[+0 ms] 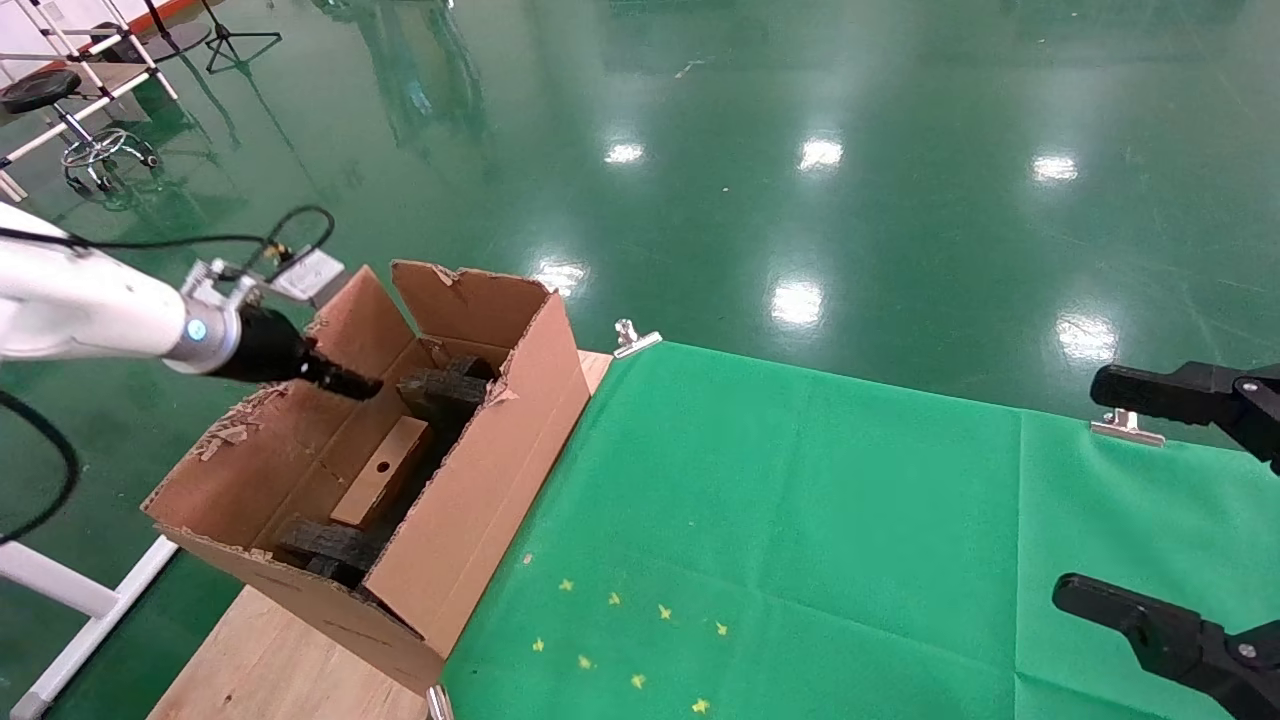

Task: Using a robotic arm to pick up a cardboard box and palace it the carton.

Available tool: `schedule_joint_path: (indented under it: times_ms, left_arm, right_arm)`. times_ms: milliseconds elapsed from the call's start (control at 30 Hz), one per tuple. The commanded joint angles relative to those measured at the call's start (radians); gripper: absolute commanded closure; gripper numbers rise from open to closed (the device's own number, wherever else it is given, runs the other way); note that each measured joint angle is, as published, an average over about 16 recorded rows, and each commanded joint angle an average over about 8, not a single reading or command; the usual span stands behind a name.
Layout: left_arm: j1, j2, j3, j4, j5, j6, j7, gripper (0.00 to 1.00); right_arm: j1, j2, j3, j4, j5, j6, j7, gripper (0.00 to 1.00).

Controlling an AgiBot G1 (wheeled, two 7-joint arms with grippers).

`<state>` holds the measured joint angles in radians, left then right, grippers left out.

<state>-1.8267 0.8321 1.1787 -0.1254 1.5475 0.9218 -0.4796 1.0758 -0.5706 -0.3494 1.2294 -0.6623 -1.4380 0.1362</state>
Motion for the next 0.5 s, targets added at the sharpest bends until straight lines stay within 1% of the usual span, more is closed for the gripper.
schedule_joint_path:
  times_ms: [33, 133, 267, 333, 500]
  left_arm:
    - [-0.013, -0.026, -0.020, -0.030, -0.030, 0.027, 0.025, 0.00]
    - [-0.022, -0.081, -0.053, -0.107, -0.083, 0.081, 0.050, 0.00]
    - [-0.025, -0.133, -0.077, -0.195, -0.123, 0.124, 0.058, 0.00]
    - [-0.025, -0.148, -0.082, -0.226, -0.132, 0.134, 0.056, 0.00]
    - [-0.020, -0.155, -0.088, -0.249, -0.140, 0.142, 0.057, 0.00]
  right_arm:
    - [0.000, 0.000, 0.000, 0.000, 0.000, 0.000, 0.000, 0.00]
    - [0.000, 0.000, 0.000, 0.000, 0.000, 0.000, 0.000, 0.00]
    - [0.000, 0.000, 0.000, 0.000, 0.000, 0.000, 0.000, 0.00]
    - [0.000, 0.000, 0.000, 0.000, 0.000, 0.000, 0.000, 0.00]
    - [0.000, 0.000, 0.000, 0.000, 0.000, 0.000, 0.000, 0.00]
